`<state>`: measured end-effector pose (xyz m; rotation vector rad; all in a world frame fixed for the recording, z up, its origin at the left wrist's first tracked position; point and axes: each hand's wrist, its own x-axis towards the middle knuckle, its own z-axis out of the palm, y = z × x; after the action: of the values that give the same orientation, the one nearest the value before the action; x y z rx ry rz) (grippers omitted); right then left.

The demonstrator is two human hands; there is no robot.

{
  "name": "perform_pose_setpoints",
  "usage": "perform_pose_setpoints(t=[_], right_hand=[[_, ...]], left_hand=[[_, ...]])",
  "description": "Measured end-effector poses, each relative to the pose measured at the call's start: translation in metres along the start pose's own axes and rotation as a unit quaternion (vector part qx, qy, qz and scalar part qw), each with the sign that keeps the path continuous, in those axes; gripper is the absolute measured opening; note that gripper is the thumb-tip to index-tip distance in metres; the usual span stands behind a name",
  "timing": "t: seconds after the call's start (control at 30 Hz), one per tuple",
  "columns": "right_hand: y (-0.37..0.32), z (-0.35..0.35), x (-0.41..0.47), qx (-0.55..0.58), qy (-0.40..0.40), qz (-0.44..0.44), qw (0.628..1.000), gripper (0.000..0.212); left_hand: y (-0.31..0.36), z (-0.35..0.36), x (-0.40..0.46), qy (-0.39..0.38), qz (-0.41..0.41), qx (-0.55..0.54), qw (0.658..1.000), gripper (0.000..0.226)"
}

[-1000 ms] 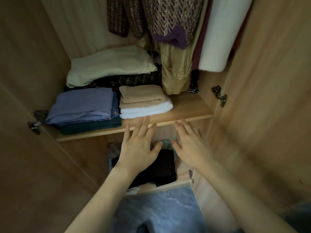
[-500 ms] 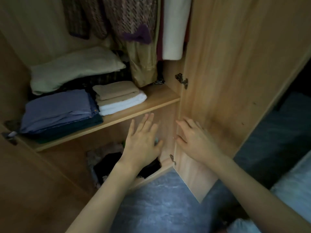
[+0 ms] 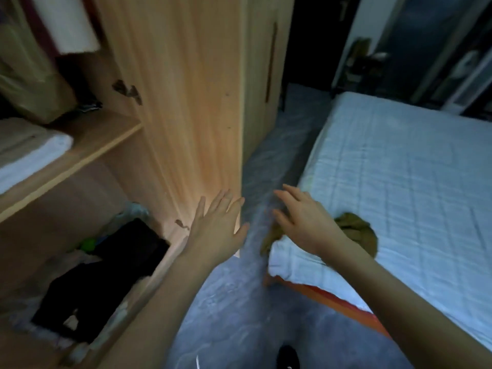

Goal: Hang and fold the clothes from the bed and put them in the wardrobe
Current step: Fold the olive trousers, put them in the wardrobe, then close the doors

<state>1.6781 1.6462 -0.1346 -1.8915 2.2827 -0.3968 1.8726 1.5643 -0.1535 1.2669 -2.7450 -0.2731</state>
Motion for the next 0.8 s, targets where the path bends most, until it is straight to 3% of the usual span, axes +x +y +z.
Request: perform_pose_setpoints(t=[0.07, 0.37, 0.63, 0.8], right_hand=[[0.033, -0.008, -0.025, -0.001, 0.008, 0.047, 0.999, 0.05], [0.167, -0.05, -0.119, -0.008, 0.033, 0.174, 0.984, 0.05], [0.292, -0.081, -0.188, -0.018, 0.032, 0.201, 0.979, 0.053], [0.342, -0.073, -0.194, -0.011, -0.002, 0.188, 0.982, 0.054]], left_hand=[[0.033, 0.004, 0.008, -0.021, 0.039, 0.002, 0.999, 0.087], [0.168, 0.041, 0.048, -0.084, 0.148, 0.009, 0.985, 0.057], [0.309, 0.097, 0.08, -0.105, 0.211, 0.02, 0.972, 0.057], [0.351, 0.133, 0.09, -0.129, 0.217, 0.033, 0.967, 0.055]])
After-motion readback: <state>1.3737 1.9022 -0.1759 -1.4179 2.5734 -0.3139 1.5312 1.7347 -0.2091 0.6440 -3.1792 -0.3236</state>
